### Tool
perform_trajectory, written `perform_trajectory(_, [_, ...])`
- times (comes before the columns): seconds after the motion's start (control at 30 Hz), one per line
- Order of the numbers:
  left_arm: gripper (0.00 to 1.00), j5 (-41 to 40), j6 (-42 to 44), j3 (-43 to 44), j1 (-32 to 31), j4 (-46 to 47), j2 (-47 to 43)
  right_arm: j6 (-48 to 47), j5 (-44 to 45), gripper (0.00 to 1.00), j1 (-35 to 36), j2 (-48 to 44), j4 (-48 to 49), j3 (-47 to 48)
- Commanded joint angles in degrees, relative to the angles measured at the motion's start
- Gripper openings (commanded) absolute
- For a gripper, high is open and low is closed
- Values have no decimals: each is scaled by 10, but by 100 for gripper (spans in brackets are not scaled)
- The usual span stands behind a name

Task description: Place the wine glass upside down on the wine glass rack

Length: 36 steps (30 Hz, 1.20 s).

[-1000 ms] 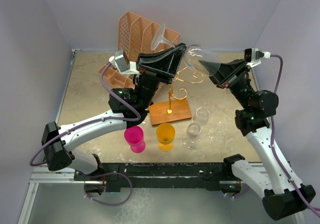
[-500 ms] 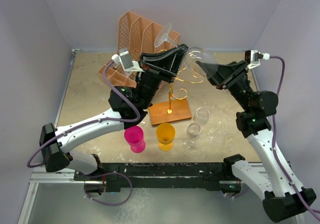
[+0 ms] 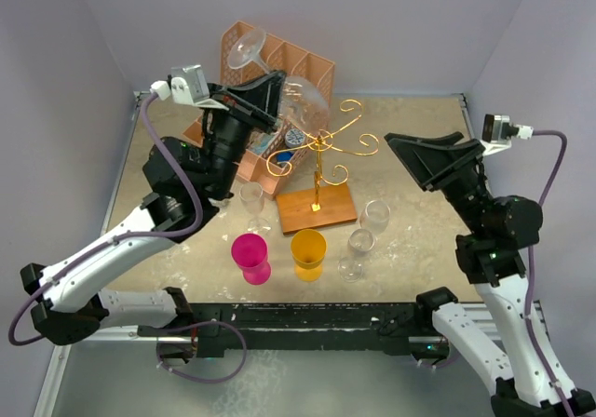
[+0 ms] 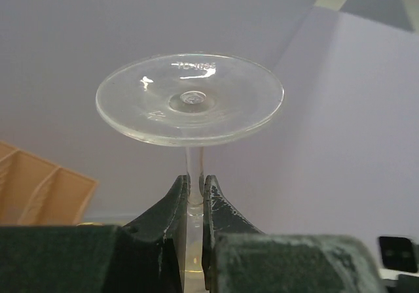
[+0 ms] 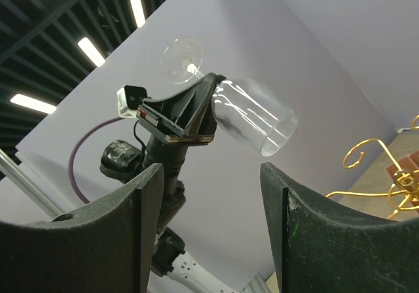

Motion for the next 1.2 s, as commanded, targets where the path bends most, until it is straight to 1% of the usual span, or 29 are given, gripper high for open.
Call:
perform_trajectory(0.0, [0, -90, 112, 43, 3, -168, -45, -74, 57, 63, 2, -23, -65, 34])
perform_trajectory(0.13, [0, -158, 173, 21, 3, -259, -89, -119, 103, 63, 2, -33, -113, 58])
perform_trajectory(0.27, [0, -224, 201, -34, 4, -296, -130, -149, 130, 63, 2, -32, -133, 68])
perform_trajectory(0.33, [0, -239, 204, -48, 8, -305, -139, -159, 139, 63, 2, -31, -138, 70])
perform_trajectory(0.43, [0, -235, 202, -61, 27, -313, -135, -170, 151, 63, 2, -31, -141, 69])
perform_trajectory(0.5, [0, -203, 187, -65, 59, -318, -123, -170, 157, 62, 3, -31, -145, 65])
perform_trajectory(0.57, [0, -158, 162, -73, 105, -318, -110, -171, 157, 62, 3, -33, -145, 62])
perform_trajectory(0.63, [0, -110, 152, -91, 140, -300, -100, -172, 157, 62, 2, -38, -143, 59])
perform_trajectory(0.8, [0, -3, 128, -124, 204, -241, -71, -170, 159, 62, 2, -45, -149, 55])
perform_trajectory(0.93, [0, 84, 120, -161, 237, -160, -63, -172, 164, 62, 2, -45, -152, 57])
perform_trajectory(1.0, [0, 129, 121, -166, 248, -141, -52, -173, 167, 62, 2, -46, -152, 58])
perform_trajectory(1.17, [0, 183, 122, -212, 260, -88, -44, -178, 170, 62, 2, -52, -152, 60])
